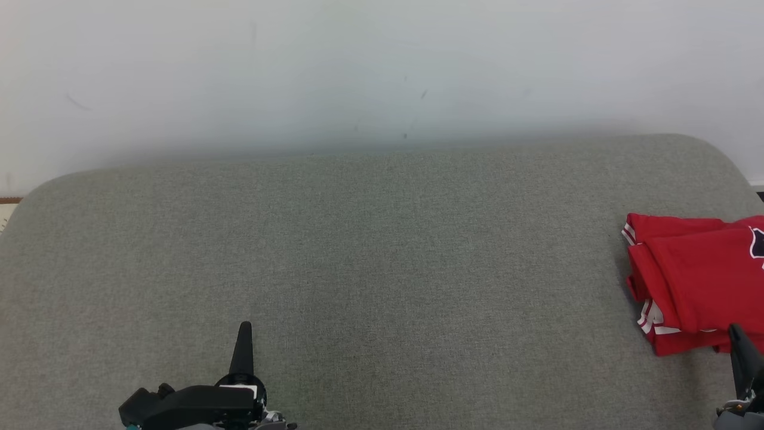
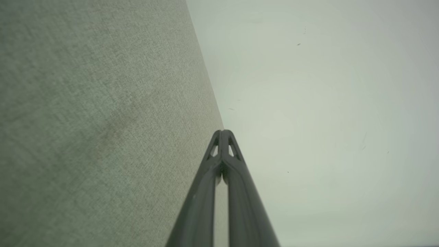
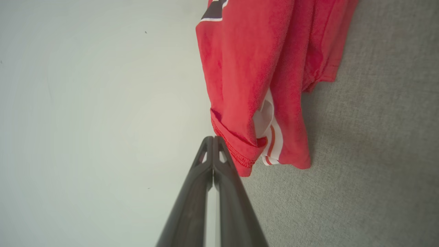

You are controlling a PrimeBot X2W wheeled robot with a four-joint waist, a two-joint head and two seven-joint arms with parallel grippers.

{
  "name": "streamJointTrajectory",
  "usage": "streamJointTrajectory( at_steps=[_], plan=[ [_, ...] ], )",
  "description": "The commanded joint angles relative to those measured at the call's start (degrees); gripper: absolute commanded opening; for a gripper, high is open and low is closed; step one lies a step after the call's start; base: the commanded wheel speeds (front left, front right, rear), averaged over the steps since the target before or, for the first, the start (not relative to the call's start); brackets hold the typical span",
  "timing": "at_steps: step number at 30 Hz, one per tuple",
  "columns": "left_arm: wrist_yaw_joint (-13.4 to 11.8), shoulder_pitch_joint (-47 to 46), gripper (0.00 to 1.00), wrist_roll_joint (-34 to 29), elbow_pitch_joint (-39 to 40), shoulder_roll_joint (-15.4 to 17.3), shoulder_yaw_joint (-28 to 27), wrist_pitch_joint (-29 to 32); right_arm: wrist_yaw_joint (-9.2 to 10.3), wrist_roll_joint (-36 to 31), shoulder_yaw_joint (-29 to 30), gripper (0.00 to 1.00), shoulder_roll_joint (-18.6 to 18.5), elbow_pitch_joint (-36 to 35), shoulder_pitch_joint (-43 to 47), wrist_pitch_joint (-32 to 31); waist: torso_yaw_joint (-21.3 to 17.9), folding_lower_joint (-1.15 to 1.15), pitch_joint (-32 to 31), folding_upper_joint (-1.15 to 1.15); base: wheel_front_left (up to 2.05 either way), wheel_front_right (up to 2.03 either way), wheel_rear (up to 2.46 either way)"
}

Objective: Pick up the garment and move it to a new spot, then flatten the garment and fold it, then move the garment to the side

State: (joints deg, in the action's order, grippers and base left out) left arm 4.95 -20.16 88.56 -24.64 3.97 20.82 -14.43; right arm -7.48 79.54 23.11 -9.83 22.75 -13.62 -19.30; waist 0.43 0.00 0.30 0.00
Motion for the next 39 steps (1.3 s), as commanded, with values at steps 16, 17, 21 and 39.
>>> streamJointTrajectory(
  at_steps=[16,17,21,39],
  plan=[
    [1.8,-2.6,0.00,8.6,-2.5,-0.7,1.3,-0.5,-0.02,7.6,3.9,0.00,-0.5,3.1,-2.5,-2.9,-0.3,0.00,0.3,0.00,0.00,0.00,0.00],
    [1.9,-2.7,0.00,9.0,-2.7,-0.7,1.4,-0.5,-0.02,8.0,4.1,0.00,-0.5,3.3,-2.7,-3.0,-0.3,0.00,0.3,0.00,0.00,0.00,0.00],
    [2.2,-3.1,0.00,10.8,-3.2,-0.9,1.7,-0.6,-0.02,9.4,4.9,0.00,-0.5,3.9,-3.3,-3.6,-0.4,0.00,0.4,0.00,0.00,0.00,0.00],
    [2.7,-3.5,0.00,13.4,-4.1,-1.1,2.1,-0.7,-0.02,11.3,6.4,0.00,-0.2,5.0,-3.9,-4.8,-0.5,0.00,0.5,0.00,0.00,0.00,0.00]
  ],
)
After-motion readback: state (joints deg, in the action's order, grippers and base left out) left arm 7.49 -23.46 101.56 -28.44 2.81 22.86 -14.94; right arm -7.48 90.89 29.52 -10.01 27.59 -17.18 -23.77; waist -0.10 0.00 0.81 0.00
